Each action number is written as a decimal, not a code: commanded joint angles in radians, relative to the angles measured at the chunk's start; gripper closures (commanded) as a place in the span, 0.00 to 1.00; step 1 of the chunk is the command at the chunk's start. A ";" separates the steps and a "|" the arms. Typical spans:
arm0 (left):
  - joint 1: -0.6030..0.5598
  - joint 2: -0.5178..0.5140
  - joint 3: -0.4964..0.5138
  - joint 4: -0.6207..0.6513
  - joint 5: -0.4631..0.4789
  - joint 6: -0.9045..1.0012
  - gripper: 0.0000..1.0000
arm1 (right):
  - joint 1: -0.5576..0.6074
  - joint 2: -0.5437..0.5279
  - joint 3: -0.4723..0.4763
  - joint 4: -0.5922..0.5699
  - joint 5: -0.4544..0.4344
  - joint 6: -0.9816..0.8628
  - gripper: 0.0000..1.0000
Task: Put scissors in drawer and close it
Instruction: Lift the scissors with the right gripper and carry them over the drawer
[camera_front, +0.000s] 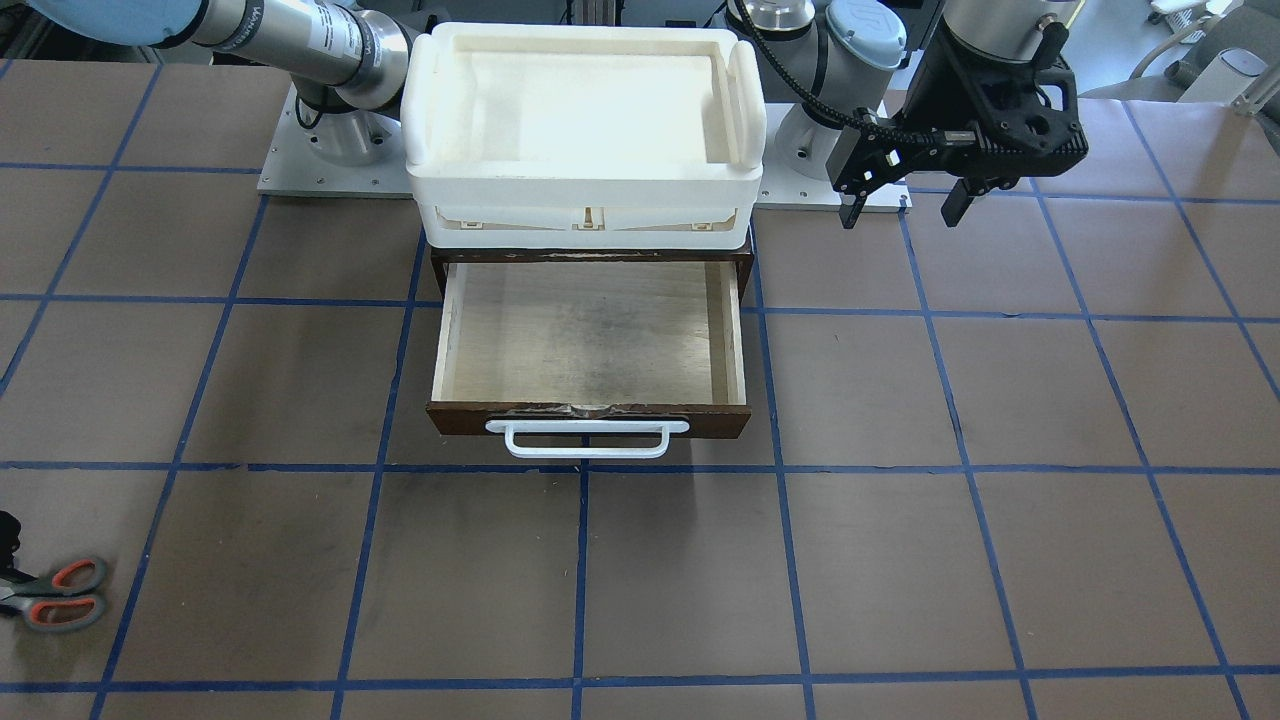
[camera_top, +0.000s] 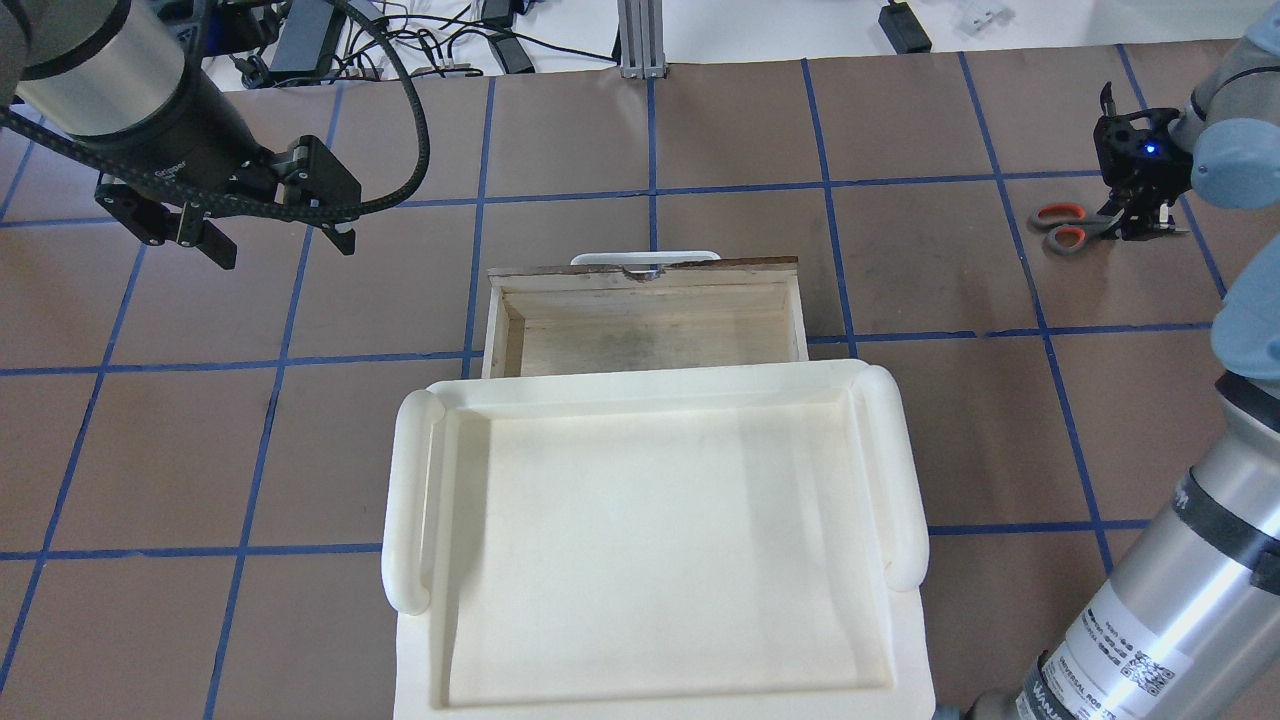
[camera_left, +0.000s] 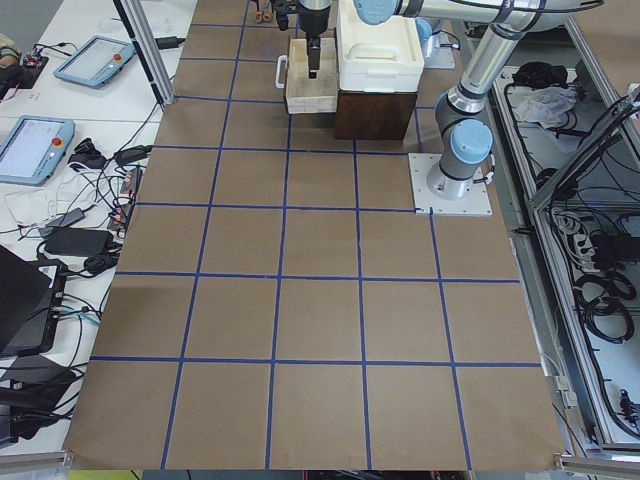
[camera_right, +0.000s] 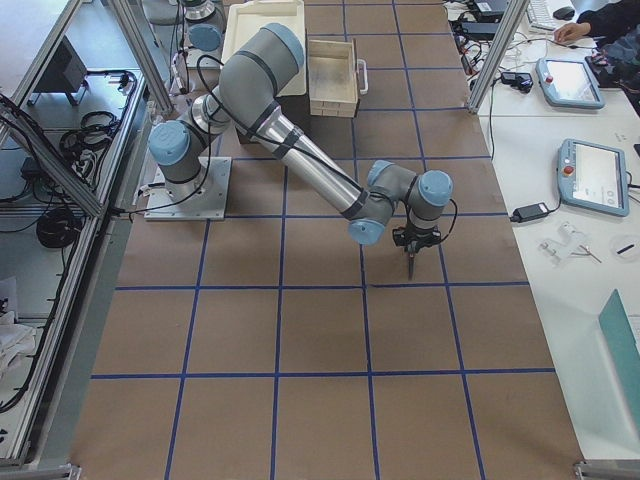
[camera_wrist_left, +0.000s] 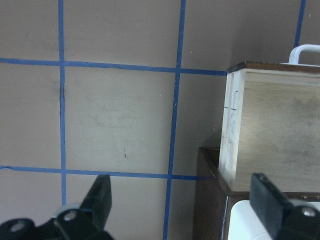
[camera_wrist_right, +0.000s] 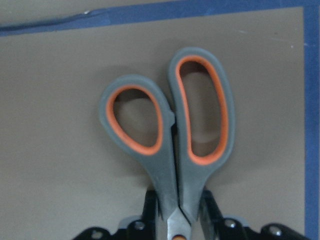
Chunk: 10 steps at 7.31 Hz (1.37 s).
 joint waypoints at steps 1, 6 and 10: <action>0.000 0.000 0.000 0.000 0.000 0.000 0.00 | 0.013 -0.010 0.000 0.004 0.000 -0.025 1.00; 0.000 -0.006 0.003 0.008 0.000 -0.002 0.00 | 0.162 -0.261 0.000 0.254 -0.009 0.077 1.00; 0.002 -0.027 0.029 0.008 -0.002 -0.038 0.00 | 0.445 -0.402 0.004 0.428 -0.020 0.366 1.00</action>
